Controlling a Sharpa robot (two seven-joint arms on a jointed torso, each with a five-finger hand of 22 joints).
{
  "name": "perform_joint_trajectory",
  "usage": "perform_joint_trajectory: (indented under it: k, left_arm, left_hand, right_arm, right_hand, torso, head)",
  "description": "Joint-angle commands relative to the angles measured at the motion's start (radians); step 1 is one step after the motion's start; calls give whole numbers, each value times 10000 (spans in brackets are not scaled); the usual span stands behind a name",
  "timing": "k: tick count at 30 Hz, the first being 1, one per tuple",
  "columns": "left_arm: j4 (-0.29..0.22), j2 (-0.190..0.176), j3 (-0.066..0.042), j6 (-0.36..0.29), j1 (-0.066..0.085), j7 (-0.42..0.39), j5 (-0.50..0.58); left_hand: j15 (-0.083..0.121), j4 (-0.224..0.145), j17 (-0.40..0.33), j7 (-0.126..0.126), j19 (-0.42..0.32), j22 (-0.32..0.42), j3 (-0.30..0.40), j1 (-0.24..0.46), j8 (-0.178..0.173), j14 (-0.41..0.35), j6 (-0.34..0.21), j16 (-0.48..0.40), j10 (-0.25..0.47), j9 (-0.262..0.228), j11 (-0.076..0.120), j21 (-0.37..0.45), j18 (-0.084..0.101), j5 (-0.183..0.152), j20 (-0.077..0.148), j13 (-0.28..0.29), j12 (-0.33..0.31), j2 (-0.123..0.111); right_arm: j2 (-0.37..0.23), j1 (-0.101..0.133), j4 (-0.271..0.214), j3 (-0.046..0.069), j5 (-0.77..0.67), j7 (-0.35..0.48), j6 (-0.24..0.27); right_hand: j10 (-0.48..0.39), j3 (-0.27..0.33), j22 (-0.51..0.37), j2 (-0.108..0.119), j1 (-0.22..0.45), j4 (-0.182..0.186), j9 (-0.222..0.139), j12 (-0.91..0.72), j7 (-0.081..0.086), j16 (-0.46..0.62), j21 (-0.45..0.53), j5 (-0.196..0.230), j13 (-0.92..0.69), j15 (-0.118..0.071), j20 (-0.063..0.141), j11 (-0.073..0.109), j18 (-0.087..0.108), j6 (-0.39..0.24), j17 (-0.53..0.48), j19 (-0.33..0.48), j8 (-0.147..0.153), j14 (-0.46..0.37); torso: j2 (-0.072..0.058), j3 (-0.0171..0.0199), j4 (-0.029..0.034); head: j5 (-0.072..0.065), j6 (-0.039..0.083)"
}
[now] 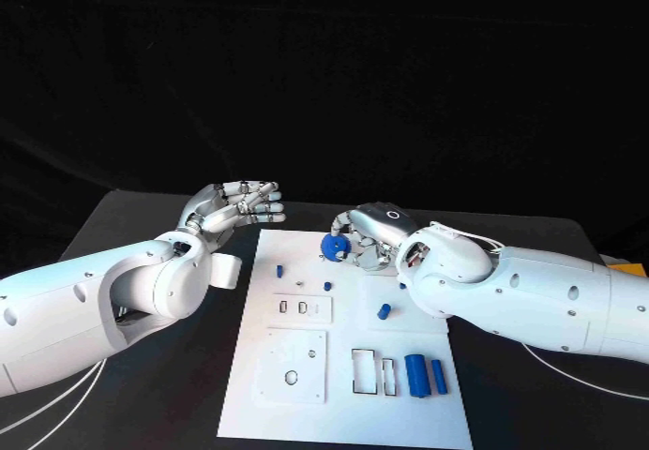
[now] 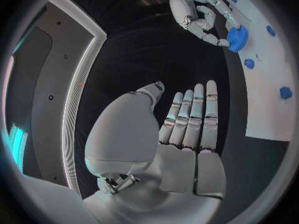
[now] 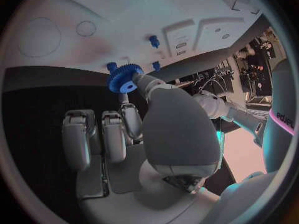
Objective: Assemble the parts on the task board
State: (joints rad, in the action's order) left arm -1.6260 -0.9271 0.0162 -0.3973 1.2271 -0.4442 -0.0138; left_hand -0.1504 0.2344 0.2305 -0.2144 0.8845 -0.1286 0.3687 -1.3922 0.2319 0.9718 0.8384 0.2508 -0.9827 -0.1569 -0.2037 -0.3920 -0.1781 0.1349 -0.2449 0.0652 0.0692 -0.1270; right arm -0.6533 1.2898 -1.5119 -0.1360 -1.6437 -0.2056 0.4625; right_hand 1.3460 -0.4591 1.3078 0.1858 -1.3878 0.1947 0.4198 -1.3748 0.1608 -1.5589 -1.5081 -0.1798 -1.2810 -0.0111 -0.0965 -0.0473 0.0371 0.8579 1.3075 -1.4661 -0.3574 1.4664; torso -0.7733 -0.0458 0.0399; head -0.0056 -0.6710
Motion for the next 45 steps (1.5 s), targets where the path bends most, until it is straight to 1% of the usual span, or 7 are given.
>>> perform_joint_trajectory:
  k: [1, 14, 18, 23, 33, 43, 45]
  left_arm:
    - [-18, 25, -9, 204, 12, -45, 20]
    - [-23, 42, -9, 216, 12, -41, 20]
    - [-21, 34, -9, 220, 12, -38, 20]
    - [-14, 32, -9, 226, 12, -34, 20]
    - [26, 71, -8, 239, 12, -17, 20]
    - [33, 80, -8, 250, 12, -4, 20]
    - [35, 78, -8, 250, 12, -1, 20]
  left_hand:
    - [-11, 9, 20, -500, -42, 13, 64, 58, -41, -60, -88, -60, 56, 13, -9, 35, -34, -29, -29, -6, -56, 31]
    - [-11, 9, 20, -500, -42, 13, 64, 58, -41, -60, -88, -60, 56, 13, -9, 35, -34, -29, -29, -6, -56, 31]
    - [-12, 3, 24, -499, -43, 16, 74, 55, -44, -60, -87, -67, 59, 14, -9, 36, -34, -29, -30, -5, -53, 38]
    - [-12, 3, 24, -499, -43, 16, 74, 55, -44, -60, -87, -67, 59, 14, -9, 36, -34, -29, -30, -5, -53, 38]
    - [-12, 3, 24, -499, -43, 16, 74, 55, -44, -60, -87, -67, 59, 14, -9, 36, -34, -29, -30, -5, -53, 38]
    - [-12, 3, 24, -499, -43, 16, 74, 55, -44, -60, -87, -67, 59, 14, -9, 36, -34, -29, -30, -5, -53, 38]
    - [-12, 3, 24, -499, -43, 16, 74, 55, -44, -60, -87, -67, 59, 14, -9, 36, -34, -29, -30, -5, -53, 38]
  right_arm:
    - [257, -39, 211, -27, -550, -329, -112]
    - [1062, -252, 960, -70, -706, -532, -320]
    - [1160, -314, 1119, -75, -684, -523, -400]
    - [1237, -370, 1191, -79, -617, -478, -437]
    - [1316, -409, 1289, -91, -547, -467, -529]
    - [1417, -433, 1425, -106, -522, -440, -582]
    - [1428, -436, 1442, -108, -515, -437, -595]
  right_hand:
    - [9, -86, 1915, 25, 101, -16, 199, 19, -315, -45, -35, 4, 10, -59, 40, -24, -155, 462, 2414, -462, -387, 992]
    - [-28, -137, 1887, 46, 146, -25, 183, 52, -290, -39, -9, -2, 43, -48, 35, -43, -146, 408, 2398, -436, -356, 988]
    - [-37, -147, 1879, 78, 200, -16, 175, 60, -274, -37, 0, 4, 46, -37, 29, -57, -144, 383, 2392, -429, -341, 987]
    - [-52, -152, 1864, 94, 223, -14, 171, 73, -269, -29, 13, 0, 62, -32, 26, -63, -139, 372, 2370, -416, -334, 982]
    - [-75, -166, 1853, 120, 263, -13, 163, 93, -256, -26, 25, -5, 82, -23, 18, -73, -135, 347, 2362, -405, -318, 980]
    - [-205, -218, 1783, 262, 489, 10, 87, 197, -152, -12, 98, 60, 189, 52, -42, -164, -113, 124, 2324, -339, -164, 970]
    - [-243, -207, 1771, 322, 600, 44, 37, 226, -96, -9, 114, 173, 218, 92, -74, -212, -109, -24, 2318, -327, -56, 968]
  torso:
    - [-12, 1, -4]
    - [-15, -3, 13]
    - [-7, -4, -2]
    - [-9, 2, -28]
    - [-3, 4, -17]
    - [-9, 4, -5]
    - [-6, 2, -8]
  head:
    - [50, 44]
    - [61, 11]
    - [58, -5]
    - [84, -20]
    - [61, -40]
    - [63, -29]
    - [73, -31]
